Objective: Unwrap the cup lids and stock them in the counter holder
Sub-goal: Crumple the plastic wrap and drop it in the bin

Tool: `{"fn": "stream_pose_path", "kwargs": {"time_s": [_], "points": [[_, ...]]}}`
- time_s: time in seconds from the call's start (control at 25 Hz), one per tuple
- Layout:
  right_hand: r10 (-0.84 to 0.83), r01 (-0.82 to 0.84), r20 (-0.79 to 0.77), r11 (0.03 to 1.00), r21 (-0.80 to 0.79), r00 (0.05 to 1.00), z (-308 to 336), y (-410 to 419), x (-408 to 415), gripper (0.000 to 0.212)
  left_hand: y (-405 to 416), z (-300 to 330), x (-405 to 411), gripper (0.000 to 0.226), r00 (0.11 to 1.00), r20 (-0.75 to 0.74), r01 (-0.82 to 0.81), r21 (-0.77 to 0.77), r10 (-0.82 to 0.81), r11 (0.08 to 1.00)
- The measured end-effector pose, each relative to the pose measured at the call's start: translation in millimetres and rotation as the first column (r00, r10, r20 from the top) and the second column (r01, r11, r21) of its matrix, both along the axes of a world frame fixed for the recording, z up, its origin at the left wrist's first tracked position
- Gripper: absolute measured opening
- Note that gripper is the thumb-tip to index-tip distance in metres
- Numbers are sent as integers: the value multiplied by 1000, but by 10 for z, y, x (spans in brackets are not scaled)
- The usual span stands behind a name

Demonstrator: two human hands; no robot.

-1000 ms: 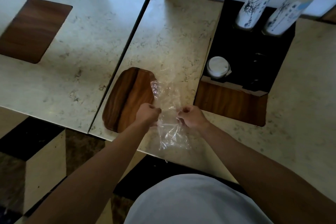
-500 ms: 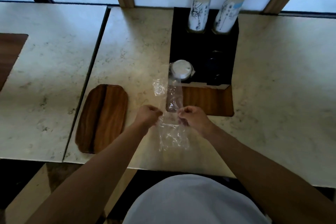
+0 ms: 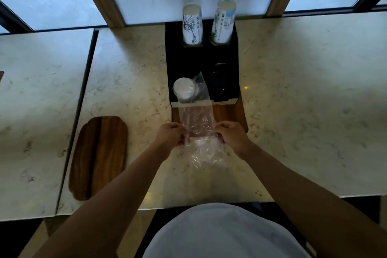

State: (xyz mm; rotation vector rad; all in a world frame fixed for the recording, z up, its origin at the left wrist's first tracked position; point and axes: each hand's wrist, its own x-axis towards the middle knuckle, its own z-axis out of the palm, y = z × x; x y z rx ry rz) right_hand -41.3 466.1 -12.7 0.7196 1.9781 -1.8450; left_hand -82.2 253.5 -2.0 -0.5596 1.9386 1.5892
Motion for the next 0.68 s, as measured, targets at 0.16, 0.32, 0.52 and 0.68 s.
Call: {"fn": "stream_pose_path", "kwargs": {"time_s": [0.16, 0.32, 0.52, 0.68], "points": [[-26, 26, 5, 996, -81, 1000, 44, 53, -10, 22, 0, 33, 28, 13, 996, 60, -75, 113, 68, 991], [-30, 49, 71, 960, -276, 997, 74, 60, -12, 46, 6, 54, 52, 31, 985, 106, -157, 226, 136, 961], [-90, 177, 204, 866, -467, 975, 79, 63, 6, 37, 34, 114, 73, 34, 933, 296, -295, 314, 202, 902], [-144, 288, 262, 685, -670, 954, 112, 74, 36, 32, -25, 114, 103, 45, 857, 458, -458, 464, 237, 758]]}}
